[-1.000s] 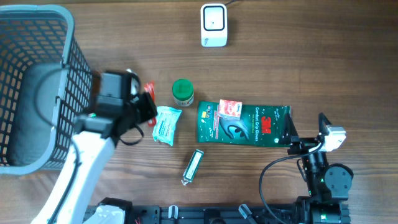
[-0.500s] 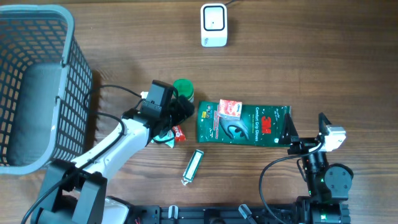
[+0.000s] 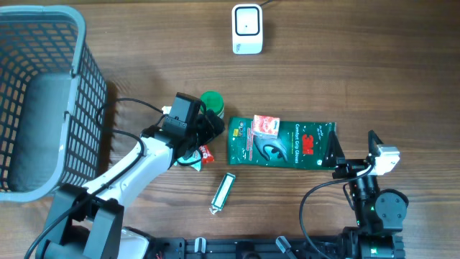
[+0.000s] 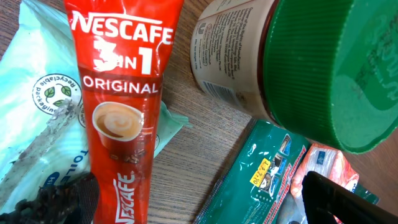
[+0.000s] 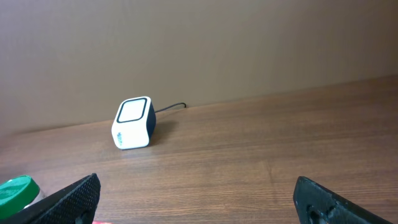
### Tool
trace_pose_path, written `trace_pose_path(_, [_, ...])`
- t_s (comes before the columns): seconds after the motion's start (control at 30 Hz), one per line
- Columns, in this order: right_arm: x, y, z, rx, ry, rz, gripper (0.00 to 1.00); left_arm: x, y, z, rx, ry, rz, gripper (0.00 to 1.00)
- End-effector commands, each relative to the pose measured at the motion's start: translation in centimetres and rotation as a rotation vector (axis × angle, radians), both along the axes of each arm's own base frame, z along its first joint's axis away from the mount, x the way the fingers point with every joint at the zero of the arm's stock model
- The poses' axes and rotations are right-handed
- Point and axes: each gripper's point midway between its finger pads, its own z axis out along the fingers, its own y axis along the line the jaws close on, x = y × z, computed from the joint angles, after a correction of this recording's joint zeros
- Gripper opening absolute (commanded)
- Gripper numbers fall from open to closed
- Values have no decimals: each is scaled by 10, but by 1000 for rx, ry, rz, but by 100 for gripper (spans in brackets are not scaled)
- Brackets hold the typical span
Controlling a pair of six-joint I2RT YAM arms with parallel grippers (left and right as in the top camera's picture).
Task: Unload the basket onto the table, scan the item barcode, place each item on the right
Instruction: 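Carry the Nescafe stick out and lay it on the wet-wipes pack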
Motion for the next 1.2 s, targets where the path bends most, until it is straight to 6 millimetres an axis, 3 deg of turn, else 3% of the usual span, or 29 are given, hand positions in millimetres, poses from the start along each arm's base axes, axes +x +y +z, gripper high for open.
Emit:
trace_pose_path(0.0, [0, -2, 1, 11, -6, -12, 100, -26, 29, -40, 126, 117, 47, 100])
trace_pose_path(1.0, [0, -2, 1, 12, -6, -12, 100, -25, 29, -39, 126, 110, 48, 100])
trace_pose_path(1.17, [0, -2, 1, 11, -6, -12, 100, -16, 31, -12, 138, 11, 6, 100])
